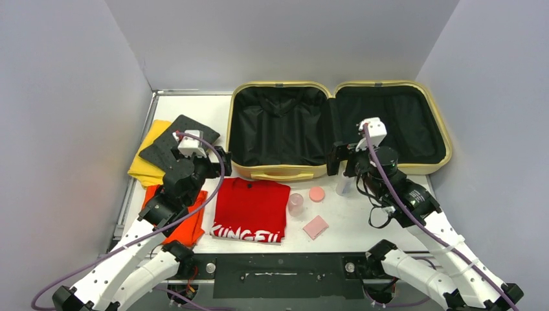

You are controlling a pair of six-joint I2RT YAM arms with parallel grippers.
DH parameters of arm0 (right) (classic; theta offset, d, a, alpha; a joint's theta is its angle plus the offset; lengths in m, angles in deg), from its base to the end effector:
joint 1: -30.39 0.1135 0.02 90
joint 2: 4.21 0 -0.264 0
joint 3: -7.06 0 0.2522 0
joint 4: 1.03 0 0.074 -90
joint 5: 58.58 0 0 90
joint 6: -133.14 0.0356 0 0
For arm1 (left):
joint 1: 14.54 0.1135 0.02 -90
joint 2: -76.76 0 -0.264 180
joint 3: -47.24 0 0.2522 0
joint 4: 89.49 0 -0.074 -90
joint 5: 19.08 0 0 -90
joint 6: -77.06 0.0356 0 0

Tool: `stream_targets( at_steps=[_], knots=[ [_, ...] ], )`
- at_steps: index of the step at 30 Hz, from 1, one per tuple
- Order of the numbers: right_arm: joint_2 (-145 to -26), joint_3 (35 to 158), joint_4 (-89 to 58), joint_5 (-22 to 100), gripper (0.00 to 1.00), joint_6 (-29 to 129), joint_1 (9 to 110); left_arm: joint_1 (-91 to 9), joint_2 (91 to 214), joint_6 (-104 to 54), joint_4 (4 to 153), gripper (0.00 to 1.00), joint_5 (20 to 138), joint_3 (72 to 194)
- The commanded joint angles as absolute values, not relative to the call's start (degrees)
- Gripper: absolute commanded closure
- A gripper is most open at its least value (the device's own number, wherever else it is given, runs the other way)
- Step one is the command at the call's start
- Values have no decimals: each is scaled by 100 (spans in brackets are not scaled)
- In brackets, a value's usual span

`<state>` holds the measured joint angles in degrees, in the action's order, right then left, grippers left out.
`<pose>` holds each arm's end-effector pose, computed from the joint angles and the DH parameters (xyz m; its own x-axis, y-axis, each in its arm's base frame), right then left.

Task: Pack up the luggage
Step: Pick up the makeup from the center of the board.

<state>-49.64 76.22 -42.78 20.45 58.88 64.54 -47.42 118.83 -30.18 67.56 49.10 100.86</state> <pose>0.1438 0.0894 0.3694 -0.3553 0.0808 -0.9313 -0.3168 0.9269 0.2013 0.1550 -0.0845 0.3197 -0.2172 -0.1872 -0.9580 0.1399 0.9653 -0.2204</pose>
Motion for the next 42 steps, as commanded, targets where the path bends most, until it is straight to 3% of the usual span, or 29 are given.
stream_targets(
  at_steps=[1,8,15,20,26,33,36,42],
  knots=[
    [-5025,7729,-5553,3030,4,6301,6646,-4811,11599,-2855,7310,3,4988,9980],
    [-5202,7029,-5292,3710,4,6834,7318,-4811,11647,-2841,7377,3,5079,9966],
    [-6375,7108,-4973,1098,2,7500,9526,-4864,11664,-2826,7336,3,5029,9967],
    [-6746,7068,-4186,457,1,7767,9553,-4921,11658,-2806,7299,3,4935,9964],
    [-7371,7200,-4066,871,2,7755,9198,-5033,11682,-2771,7264,3,4830,9991],
    [-6924,6712,-3399,1710,2,7620,8939,-5079,11696,-2762,7279,3,4839,9984],
    [-7009,6803,-3093,1839,3,7428,9353,-5083,11756,-2762,7263,3,4851,10001],
    [-7693,7532,-3319,764,3,6735,10557,-5079,11771,-2762,7215,3,4758,10020]
  ],
)
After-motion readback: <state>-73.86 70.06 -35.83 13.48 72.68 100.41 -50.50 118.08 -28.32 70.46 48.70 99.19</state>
